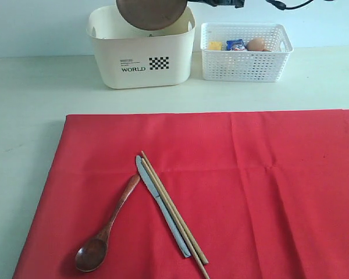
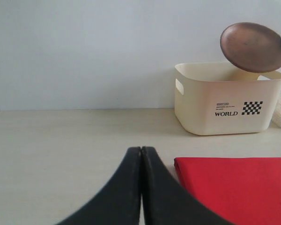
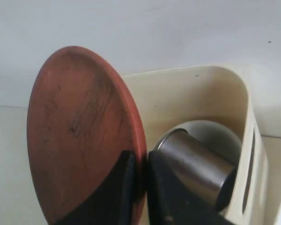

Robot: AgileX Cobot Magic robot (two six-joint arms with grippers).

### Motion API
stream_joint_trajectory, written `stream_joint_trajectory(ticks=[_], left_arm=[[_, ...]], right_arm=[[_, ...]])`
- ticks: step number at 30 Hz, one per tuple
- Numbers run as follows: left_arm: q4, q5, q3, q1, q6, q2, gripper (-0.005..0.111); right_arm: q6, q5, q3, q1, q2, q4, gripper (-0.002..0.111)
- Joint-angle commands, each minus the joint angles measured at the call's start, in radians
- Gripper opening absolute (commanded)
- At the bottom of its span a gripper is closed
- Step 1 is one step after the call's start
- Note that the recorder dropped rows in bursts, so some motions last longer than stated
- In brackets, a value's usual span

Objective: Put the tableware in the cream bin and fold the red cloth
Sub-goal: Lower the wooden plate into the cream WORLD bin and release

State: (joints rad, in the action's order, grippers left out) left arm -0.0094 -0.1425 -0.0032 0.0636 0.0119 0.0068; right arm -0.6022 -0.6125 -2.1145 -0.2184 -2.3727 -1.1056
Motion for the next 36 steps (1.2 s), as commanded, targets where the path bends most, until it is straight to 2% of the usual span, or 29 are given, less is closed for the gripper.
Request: stream_joint_trajectory(ticks=[1, 11, 19, 22, 30, 33, 36], left_arm=[[-0.012, 0.002, 0.003, 0.008, 0.003, -0.007, 0.001], [-0.012, 0.002, 0.003, 0.008, 0.003, -0.007, 0.001], [-0.012, 0.002, 0.003, 0.008, 0.003, -0.007, 0.001], [-0.012, 0.002, 0.003, 0.008, 0.003, -0.007, 0.001], [-0.012, 0.002, 0.003, 0.008, 0.003, -0.007, 0.001], [-0.012, 0.002, 0.003, 0.008, 0.003, -0.007, 0.001], [-0.012, 0.002, 0.003, 0.008, 0.003, -0.007, 0.001]], right_arm=[[-0.008, 0.023, -0.075, 0.006, -0.06, -0.062, 0.0], [0.0, 0.067, -0.115, 0.006, -0.14, -0.204, 0.0], [0.0, 0.084, -0.115, 0.004, -0.147, -0.2, 0.001], [0.0, 0.094, -0.115, -0.003, -0.147, -0.183, 0.012], [0.002, 0.089, -0.115, -0.014, -0.147, -0.121, 0.052], [0.002, 0.081, -0.115, -0.014, -0.136, -0.079, 0.061], [-0.004, 0.002, -0.115, -0.008, -0.116, -0.032, 0.064]])
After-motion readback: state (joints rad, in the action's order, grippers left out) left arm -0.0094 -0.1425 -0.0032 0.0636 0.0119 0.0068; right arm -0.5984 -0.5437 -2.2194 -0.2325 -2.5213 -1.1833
